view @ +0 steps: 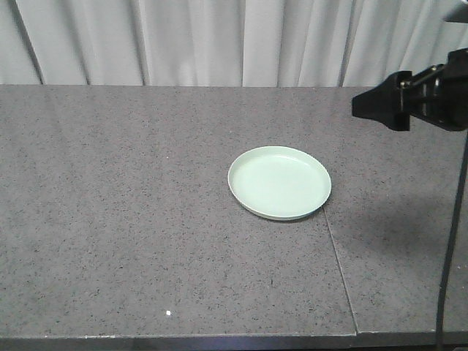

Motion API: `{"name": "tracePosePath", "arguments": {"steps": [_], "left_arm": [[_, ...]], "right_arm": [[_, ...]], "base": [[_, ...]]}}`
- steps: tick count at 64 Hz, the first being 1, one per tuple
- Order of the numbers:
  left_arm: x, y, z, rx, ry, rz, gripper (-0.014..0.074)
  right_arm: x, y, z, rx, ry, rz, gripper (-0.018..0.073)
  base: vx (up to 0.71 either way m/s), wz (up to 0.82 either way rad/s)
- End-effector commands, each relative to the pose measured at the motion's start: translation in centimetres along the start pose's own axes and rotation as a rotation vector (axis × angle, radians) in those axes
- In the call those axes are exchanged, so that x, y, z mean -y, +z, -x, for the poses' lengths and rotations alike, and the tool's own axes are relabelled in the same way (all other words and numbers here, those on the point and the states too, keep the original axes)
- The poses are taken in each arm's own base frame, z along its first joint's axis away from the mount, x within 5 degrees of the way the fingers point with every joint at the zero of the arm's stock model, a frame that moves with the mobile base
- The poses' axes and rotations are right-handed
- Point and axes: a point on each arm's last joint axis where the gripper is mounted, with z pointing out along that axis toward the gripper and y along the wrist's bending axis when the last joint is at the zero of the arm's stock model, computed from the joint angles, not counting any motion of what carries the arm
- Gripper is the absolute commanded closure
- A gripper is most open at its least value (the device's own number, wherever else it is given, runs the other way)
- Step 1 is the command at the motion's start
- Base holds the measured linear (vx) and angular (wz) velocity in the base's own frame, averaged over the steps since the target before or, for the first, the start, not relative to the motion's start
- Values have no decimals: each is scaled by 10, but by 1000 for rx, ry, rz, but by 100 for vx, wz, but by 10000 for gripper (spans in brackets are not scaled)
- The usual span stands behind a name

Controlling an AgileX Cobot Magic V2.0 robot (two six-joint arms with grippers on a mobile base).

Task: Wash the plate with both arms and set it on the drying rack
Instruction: 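Lower the right gripper onto the rim of the pale green plate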

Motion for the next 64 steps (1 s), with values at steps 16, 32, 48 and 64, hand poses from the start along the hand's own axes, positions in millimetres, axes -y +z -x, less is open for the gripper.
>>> {"name": "tracePosePath", "arguments": {"steps": [16,32,48,64], "left_arm": [[1,-1,1,68,-9,-14,602],[1,-1,1,68,-9,-14,602],[1,-1,1,68,-9,-14,602],[1,-1,1,68,-9,-14,602]], "right_arm": [[13,77,39,-87,-87,-5,-11],[26,134,39,-232,-97,-176,-11],[43,181,25,-369,-60,-172,-11],[57,208,11,-440,-35,-206,-11]], "base": [[0,0],[0,0],[0,0],[0,0]]}}
